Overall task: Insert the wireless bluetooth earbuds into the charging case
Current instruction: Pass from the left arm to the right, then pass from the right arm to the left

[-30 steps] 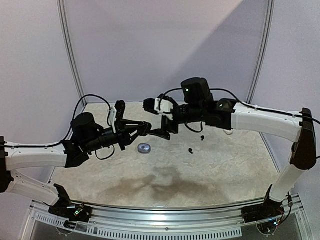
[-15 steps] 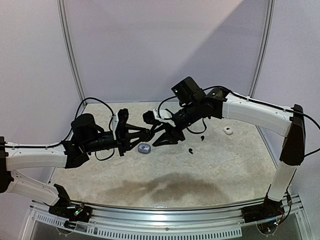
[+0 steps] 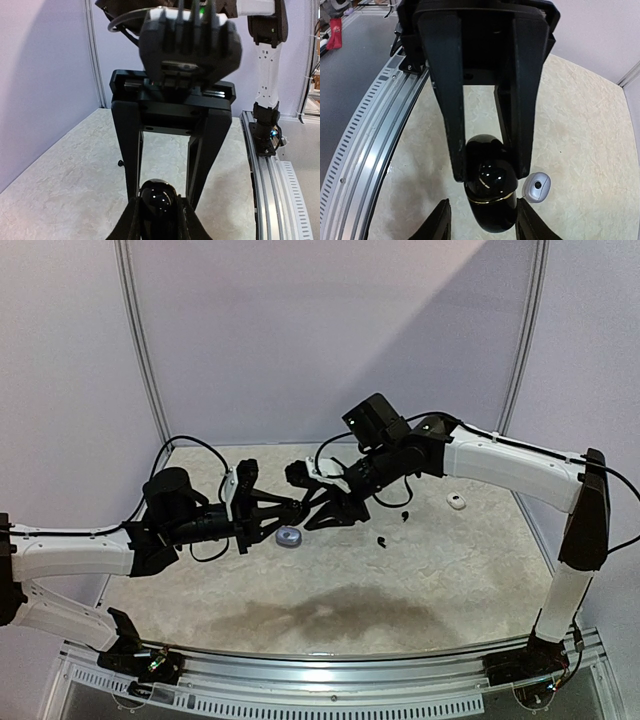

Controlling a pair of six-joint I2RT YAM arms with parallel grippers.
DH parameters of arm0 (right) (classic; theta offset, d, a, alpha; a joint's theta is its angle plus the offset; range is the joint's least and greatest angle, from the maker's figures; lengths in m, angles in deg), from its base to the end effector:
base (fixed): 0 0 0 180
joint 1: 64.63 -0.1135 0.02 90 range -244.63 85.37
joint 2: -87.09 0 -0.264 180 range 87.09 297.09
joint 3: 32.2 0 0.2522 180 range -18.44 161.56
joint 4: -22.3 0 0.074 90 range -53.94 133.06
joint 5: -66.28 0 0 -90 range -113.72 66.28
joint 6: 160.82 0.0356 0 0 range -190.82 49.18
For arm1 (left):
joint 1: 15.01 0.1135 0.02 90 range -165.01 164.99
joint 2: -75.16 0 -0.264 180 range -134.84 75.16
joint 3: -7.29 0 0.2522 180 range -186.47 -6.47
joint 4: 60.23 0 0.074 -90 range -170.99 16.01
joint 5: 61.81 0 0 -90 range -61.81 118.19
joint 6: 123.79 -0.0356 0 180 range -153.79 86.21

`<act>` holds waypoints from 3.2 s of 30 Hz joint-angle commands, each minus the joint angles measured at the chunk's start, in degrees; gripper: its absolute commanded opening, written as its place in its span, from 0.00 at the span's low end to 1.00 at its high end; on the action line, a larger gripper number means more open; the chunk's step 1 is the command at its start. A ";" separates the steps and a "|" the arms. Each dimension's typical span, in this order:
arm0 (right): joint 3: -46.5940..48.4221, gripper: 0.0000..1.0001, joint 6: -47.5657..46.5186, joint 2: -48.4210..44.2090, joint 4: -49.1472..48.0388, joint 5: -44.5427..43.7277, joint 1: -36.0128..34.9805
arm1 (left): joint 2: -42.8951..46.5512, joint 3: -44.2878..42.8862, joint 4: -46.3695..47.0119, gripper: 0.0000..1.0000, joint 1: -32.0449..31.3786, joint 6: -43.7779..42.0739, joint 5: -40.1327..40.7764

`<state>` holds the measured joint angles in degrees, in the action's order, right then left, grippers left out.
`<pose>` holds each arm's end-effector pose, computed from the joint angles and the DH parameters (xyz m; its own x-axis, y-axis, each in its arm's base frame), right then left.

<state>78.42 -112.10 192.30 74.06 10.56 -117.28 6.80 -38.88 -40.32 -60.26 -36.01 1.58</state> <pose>0.2338 0.3395 0.3172 0.2591 -0.5591 -0.7876 -0.9605 -0.2350 -0.1491 0.1731 -0.1972 0.2594 0.0088 0.0403 -0.9991 0.9504 0.3103 0.0209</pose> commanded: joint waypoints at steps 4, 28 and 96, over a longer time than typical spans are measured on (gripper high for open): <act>1.05 0.41 0.64 -0.60 -1.09 -0.84 -0.07 | 0.43 -0.46 -0.54 0.00 -0.18 -0.33 -0.80; 0.52 0.03 1.86 -1.53 -2.84 2.03 1.06 | 1.35 1.81 4.30 0.99 -0.01 2.02 3.45; -24.09 0.46 44.09 -8.86 -68.62 15.13 5.38 | -3.19 -7.52 17.49 0.00 -1.59 8.44 1.03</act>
<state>53.40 -66.17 183.23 1.38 28.11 -111.62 3.72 -45.91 -23.05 -60.92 -25.06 2.54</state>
